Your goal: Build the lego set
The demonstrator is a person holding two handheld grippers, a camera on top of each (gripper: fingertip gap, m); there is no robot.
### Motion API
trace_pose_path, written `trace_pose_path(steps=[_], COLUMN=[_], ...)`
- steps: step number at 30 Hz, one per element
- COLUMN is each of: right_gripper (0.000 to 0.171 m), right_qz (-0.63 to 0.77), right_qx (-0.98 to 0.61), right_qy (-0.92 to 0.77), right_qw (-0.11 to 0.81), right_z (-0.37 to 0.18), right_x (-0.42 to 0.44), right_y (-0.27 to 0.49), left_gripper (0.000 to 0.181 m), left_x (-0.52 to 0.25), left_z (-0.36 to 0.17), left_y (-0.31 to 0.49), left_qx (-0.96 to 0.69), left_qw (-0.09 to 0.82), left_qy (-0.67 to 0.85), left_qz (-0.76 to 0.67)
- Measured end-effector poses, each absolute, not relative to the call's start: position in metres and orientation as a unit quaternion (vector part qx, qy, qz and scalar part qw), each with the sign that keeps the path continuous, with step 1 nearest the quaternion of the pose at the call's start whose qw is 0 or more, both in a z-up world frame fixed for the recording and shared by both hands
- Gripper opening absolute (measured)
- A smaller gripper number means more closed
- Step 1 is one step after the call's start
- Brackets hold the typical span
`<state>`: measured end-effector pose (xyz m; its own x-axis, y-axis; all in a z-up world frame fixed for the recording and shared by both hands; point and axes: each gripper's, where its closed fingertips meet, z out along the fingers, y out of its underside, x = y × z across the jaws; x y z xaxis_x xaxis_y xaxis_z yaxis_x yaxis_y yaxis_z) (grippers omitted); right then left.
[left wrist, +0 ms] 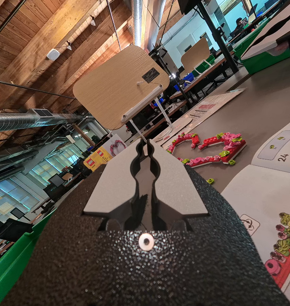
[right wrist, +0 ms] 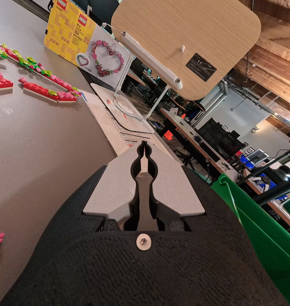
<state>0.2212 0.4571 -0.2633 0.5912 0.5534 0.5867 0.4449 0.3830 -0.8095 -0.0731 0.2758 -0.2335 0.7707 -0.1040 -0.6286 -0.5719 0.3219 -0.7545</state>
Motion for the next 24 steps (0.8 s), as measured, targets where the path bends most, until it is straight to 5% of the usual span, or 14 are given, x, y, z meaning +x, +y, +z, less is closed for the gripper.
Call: trace_pose_path(steps=[1,24], right_gripper=[0.0,0.0], right_qz=[0.039,0.038], right_qx=[-0.554,-0.553], right_qy=[-0.45,-0.452], right_qw=[0.699,0.699], right_z=[-0.2633,-0.2635], right_x=[0.2212,0.2208], right_y=[0.4572,0.4565], left_gripper=[0.002,0.002], left_x=[-0.073,-0.0716], left_z=[-0.2335,-0.2325], left_y=[0.2758,0.2742], left_qx=[-0.561,-0.558], left_qw=[0.755,0.758], left_qy=[0.301,0.301], left_qz=[0.155,0.154])
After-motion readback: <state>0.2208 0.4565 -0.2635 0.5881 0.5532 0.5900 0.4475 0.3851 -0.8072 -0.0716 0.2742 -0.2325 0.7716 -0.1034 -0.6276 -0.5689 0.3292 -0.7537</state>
